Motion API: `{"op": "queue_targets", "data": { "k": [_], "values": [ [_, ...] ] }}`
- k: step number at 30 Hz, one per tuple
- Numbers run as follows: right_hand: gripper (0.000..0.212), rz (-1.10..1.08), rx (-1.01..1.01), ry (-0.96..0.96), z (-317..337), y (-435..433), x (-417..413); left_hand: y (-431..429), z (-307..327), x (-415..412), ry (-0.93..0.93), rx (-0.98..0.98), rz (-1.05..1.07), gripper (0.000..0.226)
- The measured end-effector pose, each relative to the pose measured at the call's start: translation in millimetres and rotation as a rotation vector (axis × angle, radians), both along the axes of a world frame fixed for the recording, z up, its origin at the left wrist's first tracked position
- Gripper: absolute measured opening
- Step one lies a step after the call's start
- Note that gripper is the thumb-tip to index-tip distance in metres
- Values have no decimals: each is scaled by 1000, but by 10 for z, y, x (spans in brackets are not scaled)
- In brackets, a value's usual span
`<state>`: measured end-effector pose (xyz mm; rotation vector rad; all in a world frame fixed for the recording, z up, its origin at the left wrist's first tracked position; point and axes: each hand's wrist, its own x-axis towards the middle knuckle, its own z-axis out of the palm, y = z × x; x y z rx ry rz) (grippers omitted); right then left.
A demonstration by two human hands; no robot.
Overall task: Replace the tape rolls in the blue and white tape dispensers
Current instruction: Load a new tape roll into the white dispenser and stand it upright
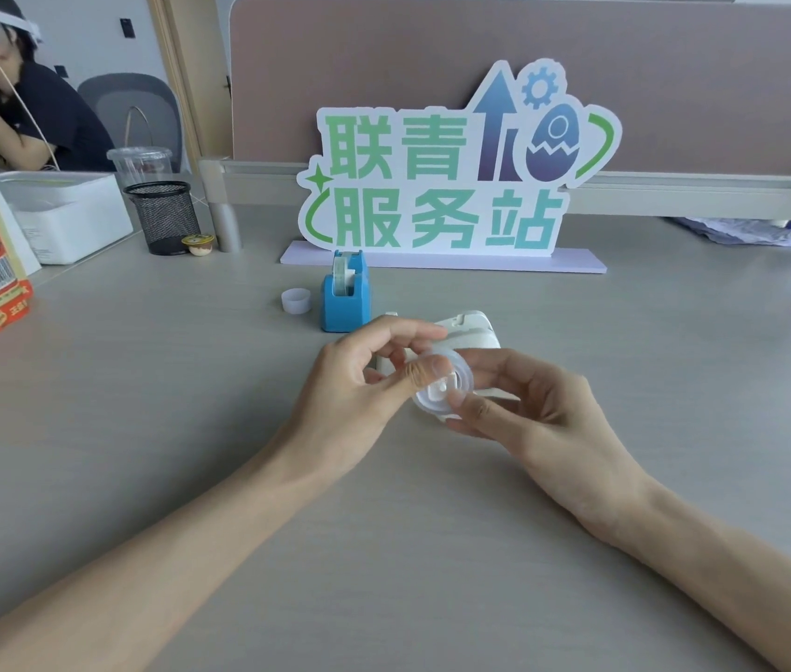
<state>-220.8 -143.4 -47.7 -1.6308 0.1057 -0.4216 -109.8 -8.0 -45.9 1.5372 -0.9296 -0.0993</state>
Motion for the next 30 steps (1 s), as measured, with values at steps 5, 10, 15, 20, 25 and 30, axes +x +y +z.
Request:
{"op": "queue_targets", "data": {
  "k": [5,10,15,20,25,30],
  "values": [
    [32,52,218,57,51,-56,-3,21,14,14,-118,0,5,21],
    [29,107,358,66,101,-100,-6,63,-17,51,-348,76,19,41],
    [18,137,312,102,116,-75,-24,63,-13,51,-269,49,6,38],
    [24,153,291,97,109,-96,-13,73,13,91,-260,6,-13,25],
    [28,156,278,86,88,-100,-7,87,30,129,-323,-8,43,16],
    [28,154,256,73,79,-104,2,102,28,107,-475,-8,101,12]
  ]
}}
